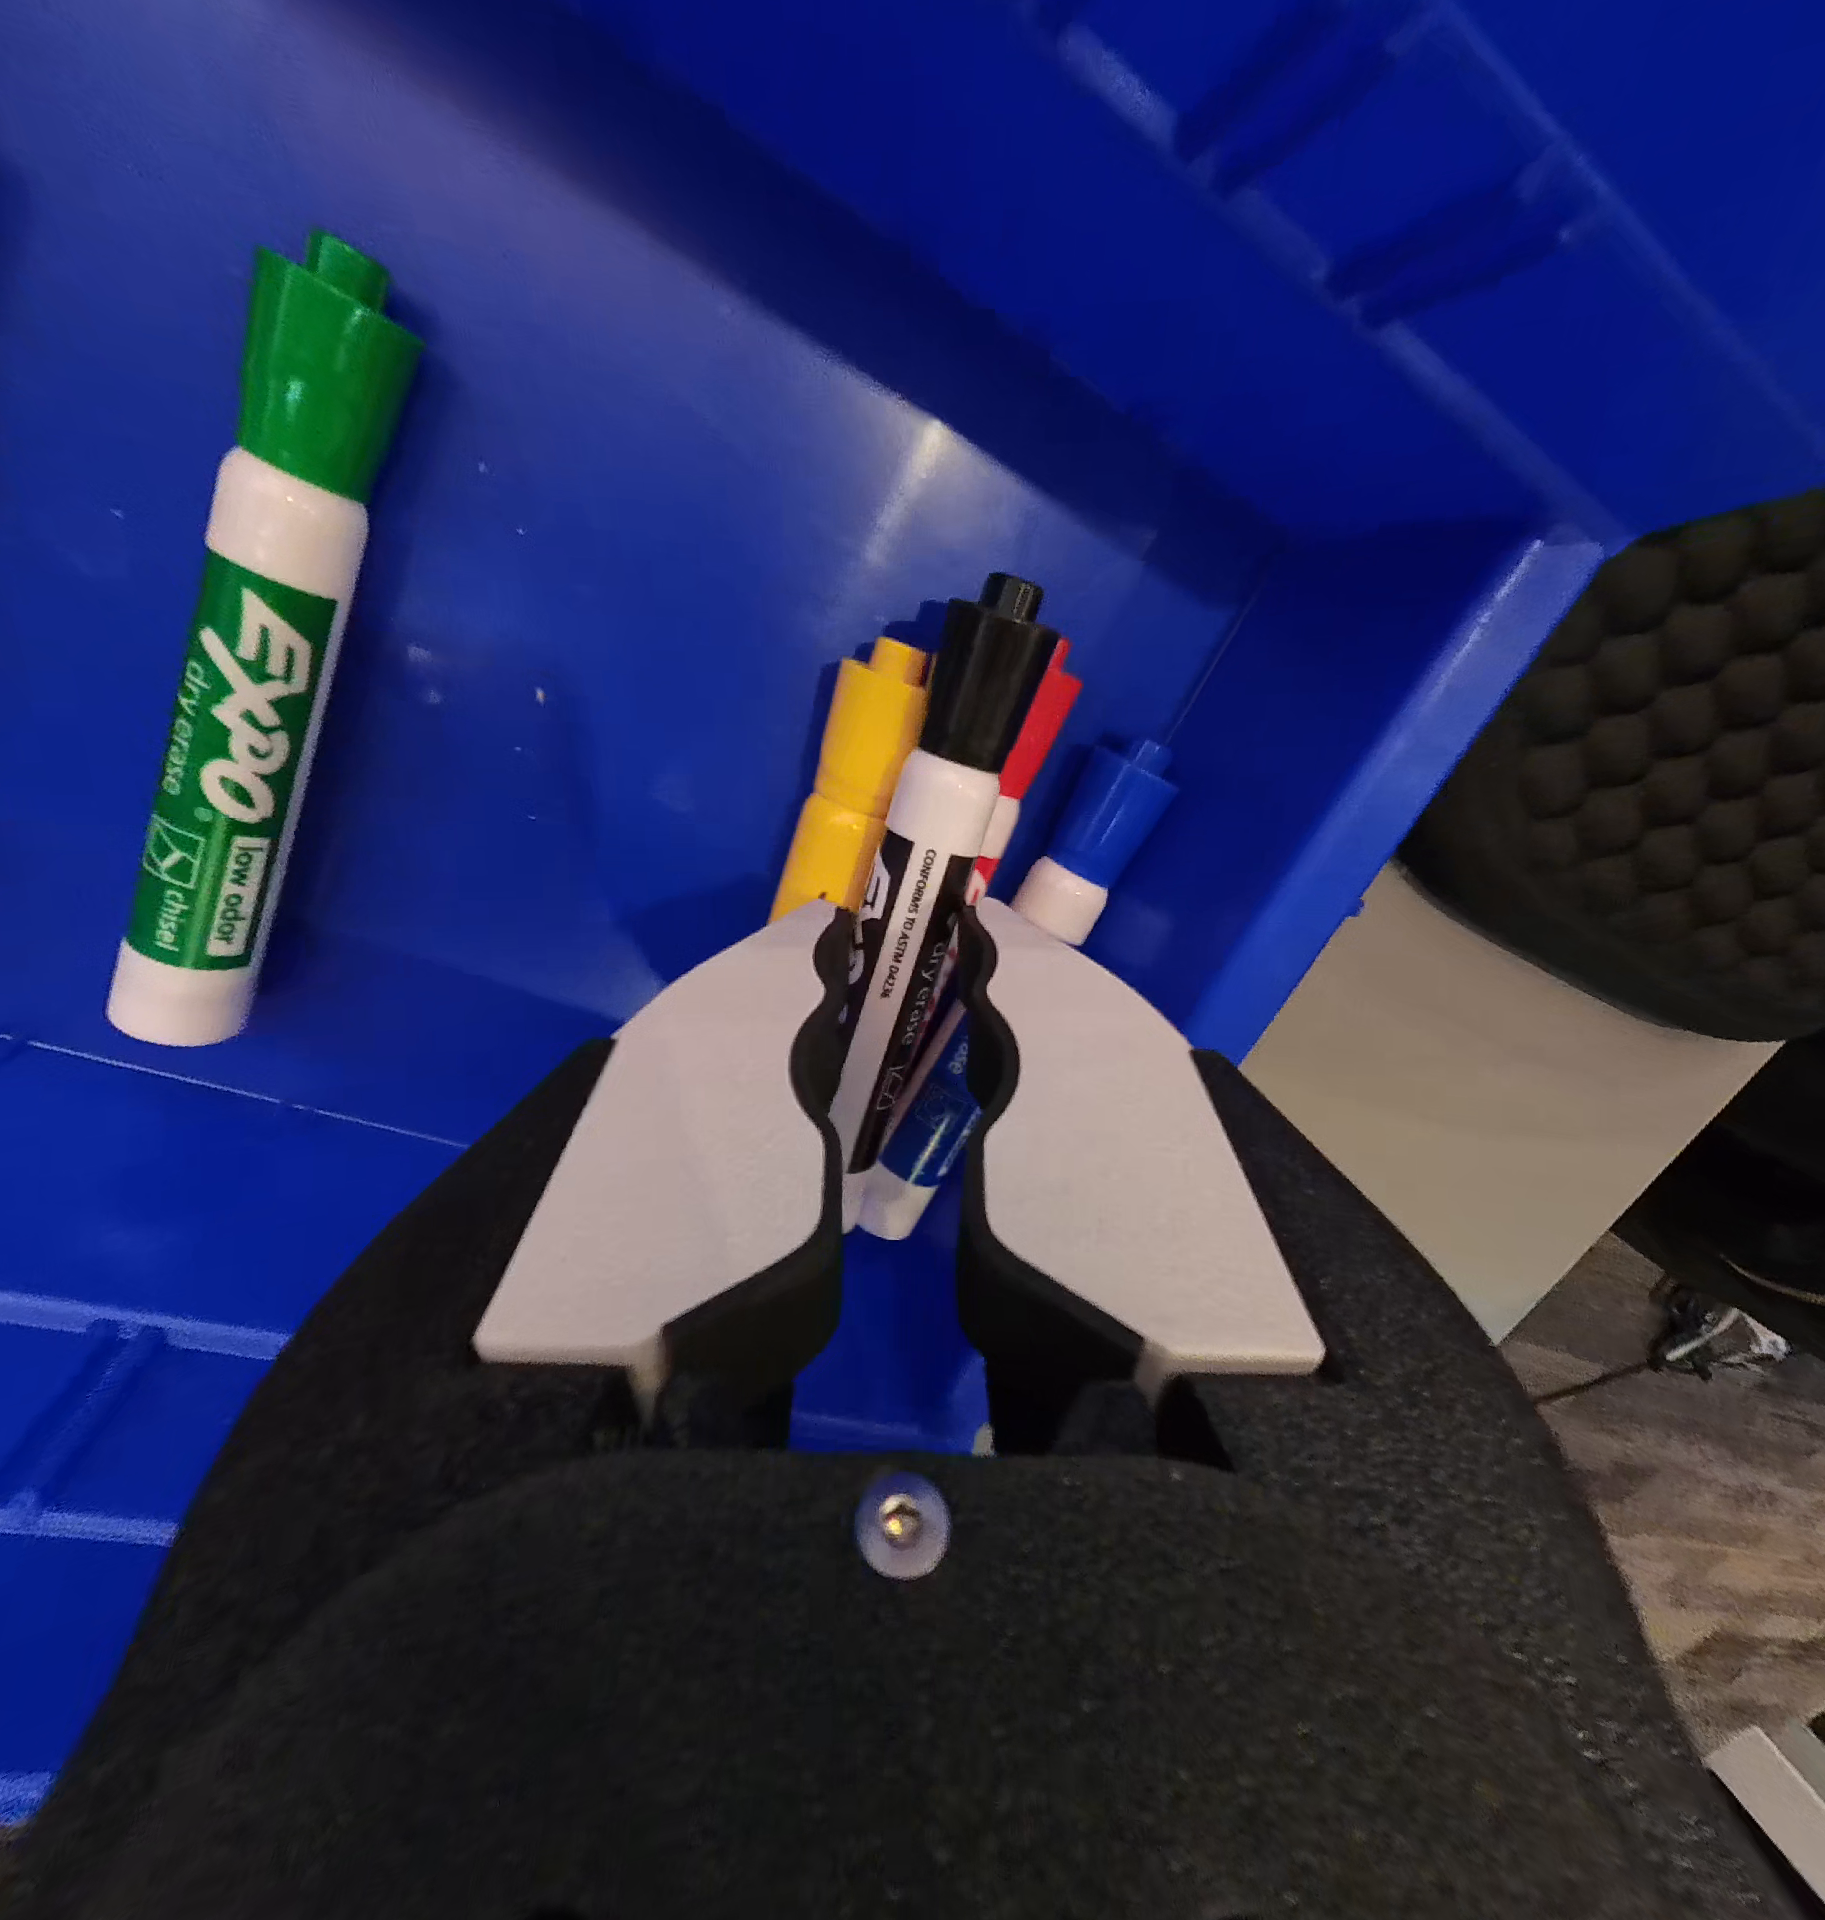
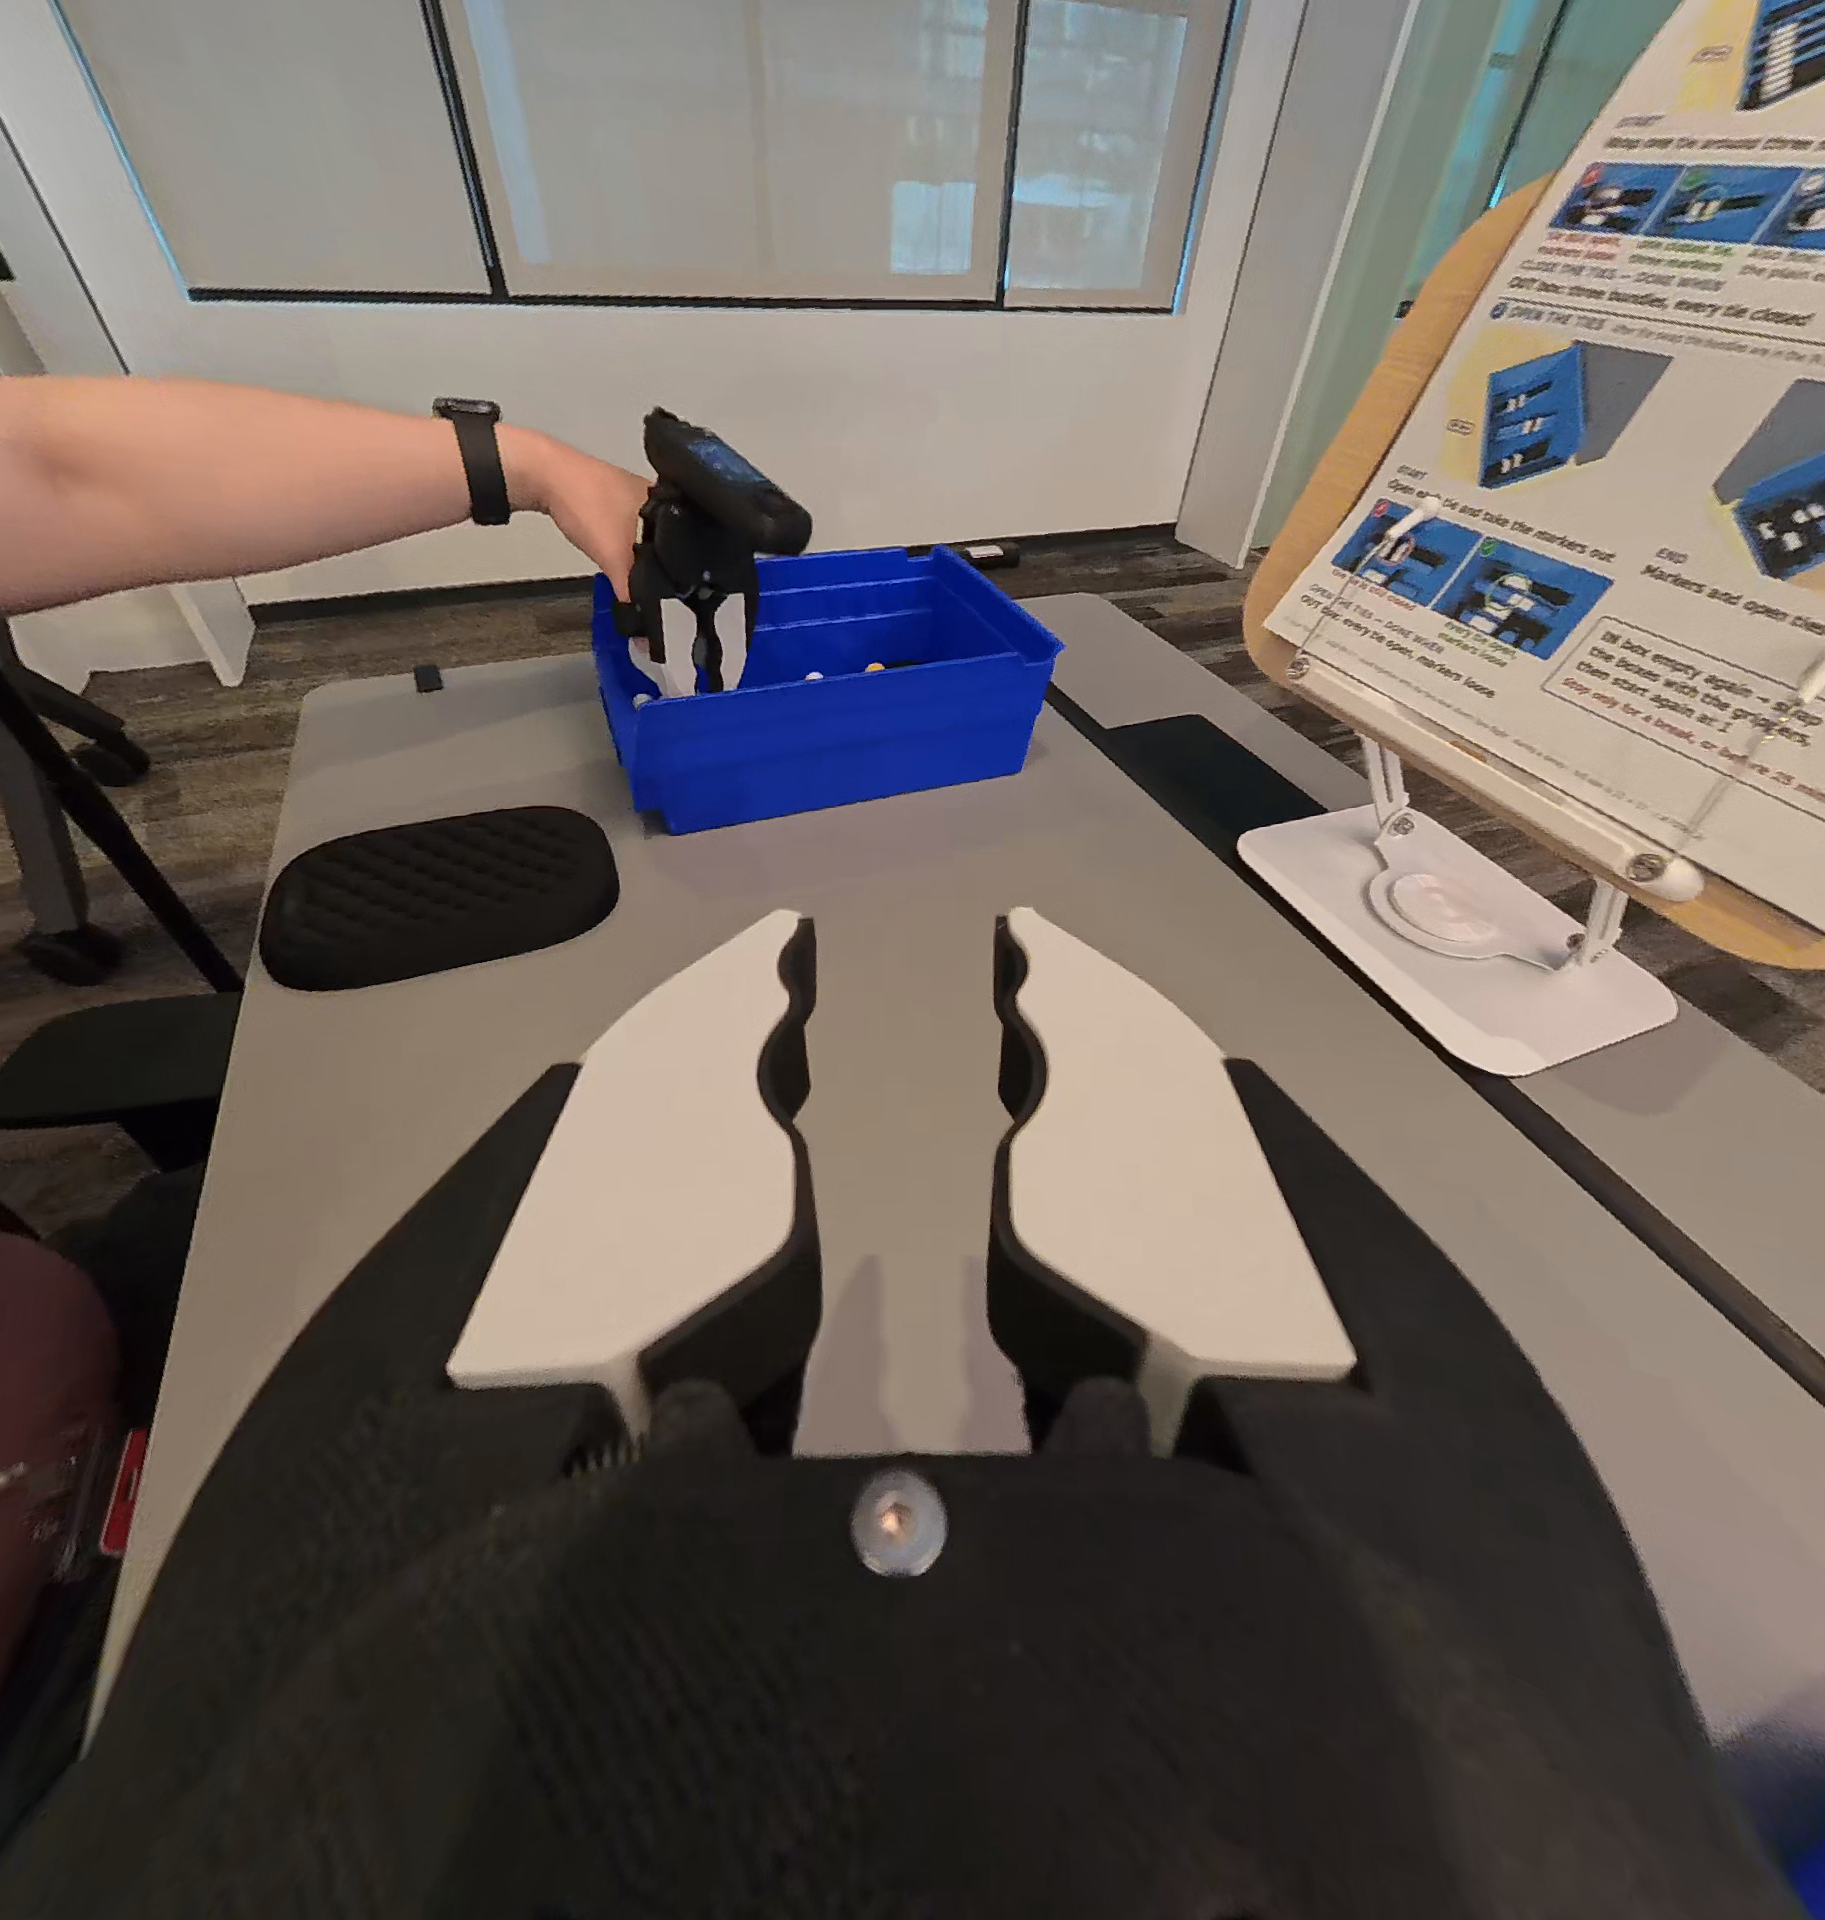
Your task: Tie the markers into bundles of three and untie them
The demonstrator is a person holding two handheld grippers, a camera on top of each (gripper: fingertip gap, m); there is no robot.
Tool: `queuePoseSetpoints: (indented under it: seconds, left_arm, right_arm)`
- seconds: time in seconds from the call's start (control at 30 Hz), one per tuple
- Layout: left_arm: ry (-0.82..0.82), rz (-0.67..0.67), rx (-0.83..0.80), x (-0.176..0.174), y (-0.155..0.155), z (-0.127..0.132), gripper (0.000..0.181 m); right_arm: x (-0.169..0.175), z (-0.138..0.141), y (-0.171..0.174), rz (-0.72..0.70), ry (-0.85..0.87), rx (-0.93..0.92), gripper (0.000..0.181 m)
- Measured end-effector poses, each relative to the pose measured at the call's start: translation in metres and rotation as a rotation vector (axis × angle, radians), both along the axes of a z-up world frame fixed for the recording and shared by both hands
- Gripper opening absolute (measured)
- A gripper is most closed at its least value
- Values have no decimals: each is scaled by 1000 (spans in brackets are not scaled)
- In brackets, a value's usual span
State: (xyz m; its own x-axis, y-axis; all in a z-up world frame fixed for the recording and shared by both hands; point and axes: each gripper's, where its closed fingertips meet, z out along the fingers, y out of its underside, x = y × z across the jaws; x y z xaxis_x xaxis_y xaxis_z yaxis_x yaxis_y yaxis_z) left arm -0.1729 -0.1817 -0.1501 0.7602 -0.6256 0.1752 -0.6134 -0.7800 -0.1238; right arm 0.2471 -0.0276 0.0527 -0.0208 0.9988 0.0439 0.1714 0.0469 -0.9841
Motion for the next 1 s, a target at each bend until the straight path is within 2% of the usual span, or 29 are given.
queuePoseSetpoints:
  seconds: [0.23, 0.33, 0.43, 0.53, 0.63, 0.73, 0.83, 0.93, 1.0]
  left_arm:
    - [12, -20, 42, 4, -4, 2, 19]
    - [17, -36, 84, 5, -1, 11, 18]
    - [41, -44, 127, 5, 3, 40, 18]
    - [76, -76, 230, 19, 18, 89, 18]
    - [124, -114, 339, 50, 41, 137, 18]
    - [160, -198, 377, 103, 61, 159, 17]
    - [222, -298, 369, 157, 85, 141, 18]
    - [203, -384, 319, 208, 109, 94, 18]
    - [215, -423, 247, 224, 121, 56, 18]
  right_arm:
    - [-3, -18, -2, 57, -63, 68, 33]
    - [-1, -16, 6, 52, -58, 84, 33]
    - [4, -5, 15, 45, -35, 112, 32]
    - [13, 6, 34, 13, -4, 146, 32]
    - [24, 14, 56, -21, 62, 129, 31]
    - [36, 19, 75, -65, 134, 133, 31]
    - [47, 21, 90, -97, 191, 146, 31]
    - [46, 25, 104, -107, 214, 153, 30]
    - [40, 27, 116, -118, 195, 166, 31]
